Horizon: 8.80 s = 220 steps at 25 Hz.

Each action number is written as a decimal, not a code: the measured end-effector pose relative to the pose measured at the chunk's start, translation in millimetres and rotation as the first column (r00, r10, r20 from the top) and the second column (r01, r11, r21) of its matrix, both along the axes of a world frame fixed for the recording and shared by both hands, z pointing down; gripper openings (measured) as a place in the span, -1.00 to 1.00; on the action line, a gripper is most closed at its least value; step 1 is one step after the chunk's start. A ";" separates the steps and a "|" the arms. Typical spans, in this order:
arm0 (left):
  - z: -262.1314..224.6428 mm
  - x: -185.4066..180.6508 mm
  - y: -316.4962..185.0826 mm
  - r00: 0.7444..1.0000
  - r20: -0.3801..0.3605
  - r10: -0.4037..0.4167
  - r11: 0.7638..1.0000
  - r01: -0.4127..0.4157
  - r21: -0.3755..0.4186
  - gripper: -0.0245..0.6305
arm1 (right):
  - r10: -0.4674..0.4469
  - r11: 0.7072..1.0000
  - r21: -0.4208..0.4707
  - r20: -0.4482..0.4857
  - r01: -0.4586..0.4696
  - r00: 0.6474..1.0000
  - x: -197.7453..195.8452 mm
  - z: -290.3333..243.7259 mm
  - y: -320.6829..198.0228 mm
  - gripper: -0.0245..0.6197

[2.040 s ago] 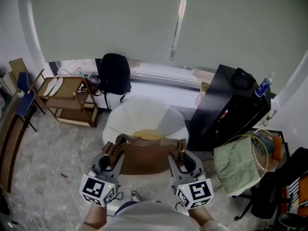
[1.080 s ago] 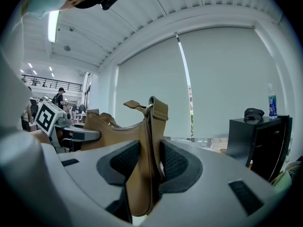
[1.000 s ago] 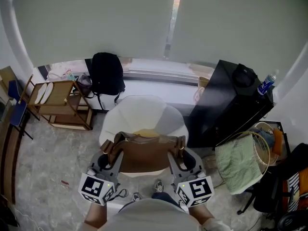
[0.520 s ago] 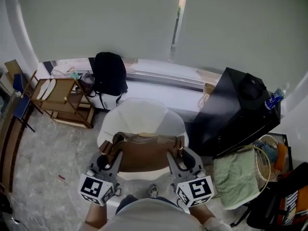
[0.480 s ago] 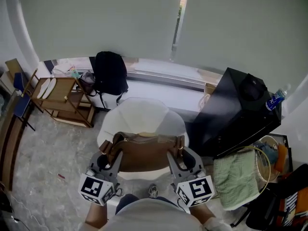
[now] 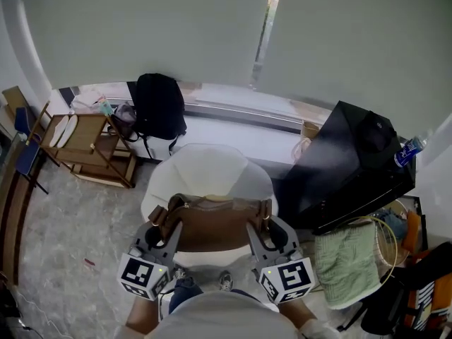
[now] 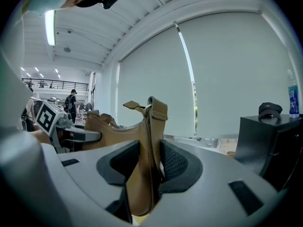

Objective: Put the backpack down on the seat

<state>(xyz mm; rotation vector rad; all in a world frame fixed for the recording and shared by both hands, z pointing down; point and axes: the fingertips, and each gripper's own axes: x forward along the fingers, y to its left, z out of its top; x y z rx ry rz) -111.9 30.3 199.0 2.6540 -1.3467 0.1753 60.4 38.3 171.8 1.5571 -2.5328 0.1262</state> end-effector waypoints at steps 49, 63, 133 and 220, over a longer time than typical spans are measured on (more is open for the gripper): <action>45.7 -9.7 -129.0 0.999 0.008 0.045 0.996 -0.045 -0.074 -0.63 | 0.078 0.995 -0.064 0.026 -0.076 0.997 -12.2 43.8 -119.9 -0.43; 98.3 2.6 -143.2 1.000 0.027 0.015 0.993 -0.012 -0.122 -0.63 | 0.078 0.992 -0.104 0.027 -0.075 0.997 3.4 103.7 -138.5 -0.43; 492.7 31.8 -255.7 0.998 0.060 0.009 0.954 0.009 -0.299 -0.63 | 0.064 0.961 -0.267 -0.011 -0.065 0.998 30.8 502.1 -254.4 -0.44; 731.2 -2.8 -345.9 0.980 0.064 -0.188 0.802 0.190 -0.566 -0.80 | 0.241 0.802 -0.532 -0.127 -0.271 0.962 68.1 741.2 -337.6 -0.82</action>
